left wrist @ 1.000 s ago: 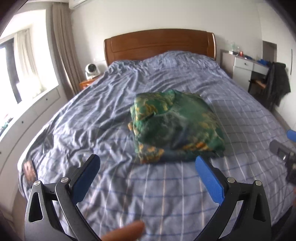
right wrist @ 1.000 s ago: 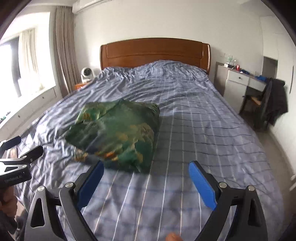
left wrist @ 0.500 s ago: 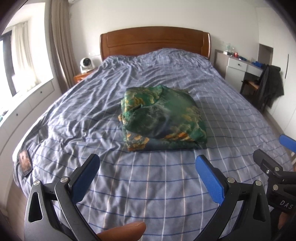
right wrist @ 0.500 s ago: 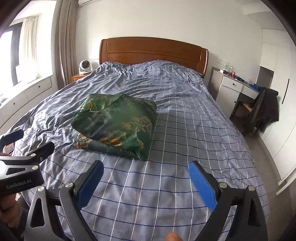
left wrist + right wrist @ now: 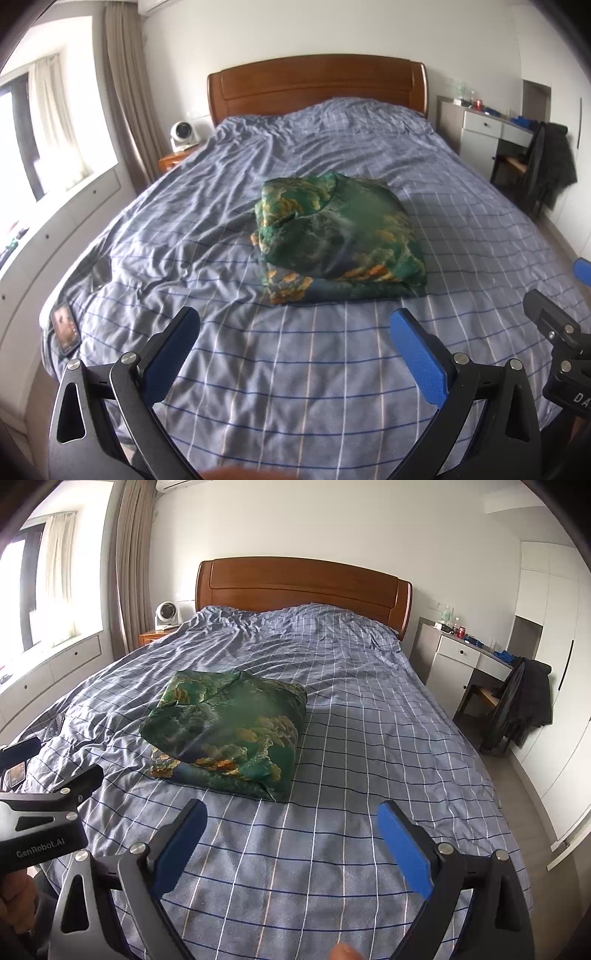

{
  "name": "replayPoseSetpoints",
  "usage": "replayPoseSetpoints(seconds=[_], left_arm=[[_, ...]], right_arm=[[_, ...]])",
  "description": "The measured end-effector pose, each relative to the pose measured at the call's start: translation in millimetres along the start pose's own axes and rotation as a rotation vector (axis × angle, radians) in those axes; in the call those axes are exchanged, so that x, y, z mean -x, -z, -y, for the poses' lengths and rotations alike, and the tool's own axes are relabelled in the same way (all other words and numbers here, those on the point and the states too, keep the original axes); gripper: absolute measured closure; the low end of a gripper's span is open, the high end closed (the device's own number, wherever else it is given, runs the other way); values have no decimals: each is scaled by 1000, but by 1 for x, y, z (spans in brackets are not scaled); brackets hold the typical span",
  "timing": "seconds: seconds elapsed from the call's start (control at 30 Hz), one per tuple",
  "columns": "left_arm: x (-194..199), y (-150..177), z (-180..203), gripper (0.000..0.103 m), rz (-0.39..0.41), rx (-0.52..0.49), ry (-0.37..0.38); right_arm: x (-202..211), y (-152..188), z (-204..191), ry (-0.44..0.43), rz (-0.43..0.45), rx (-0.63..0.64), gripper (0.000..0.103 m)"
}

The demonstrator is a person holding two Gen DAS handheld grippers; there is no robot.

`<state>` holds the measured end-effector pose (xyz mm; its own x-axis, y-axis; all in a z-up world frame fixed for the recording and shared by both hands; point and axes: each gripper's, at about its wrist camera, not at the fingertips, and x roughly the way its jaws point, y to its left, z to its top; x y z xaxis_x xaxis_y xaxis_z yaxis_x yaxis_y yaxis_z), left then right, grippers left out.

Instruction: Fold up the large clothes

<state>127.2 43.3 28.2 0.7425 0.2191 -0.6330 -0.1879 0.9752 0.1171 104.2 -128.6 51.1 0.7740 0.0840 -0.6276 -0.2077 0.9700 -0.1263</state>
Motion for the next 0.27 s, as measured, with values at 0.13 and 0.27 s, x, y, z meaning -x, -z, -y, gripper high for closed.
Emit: replayPoseSetpoints(seconds=[0.13,0.27], left_arm=[[1,2,-2,0,9,15,22],[6,1,-1,0,38,6,9]], right_arm=[[0,0,0,6,-5,-1,8],[3,1,2,6,0,-4,8]])
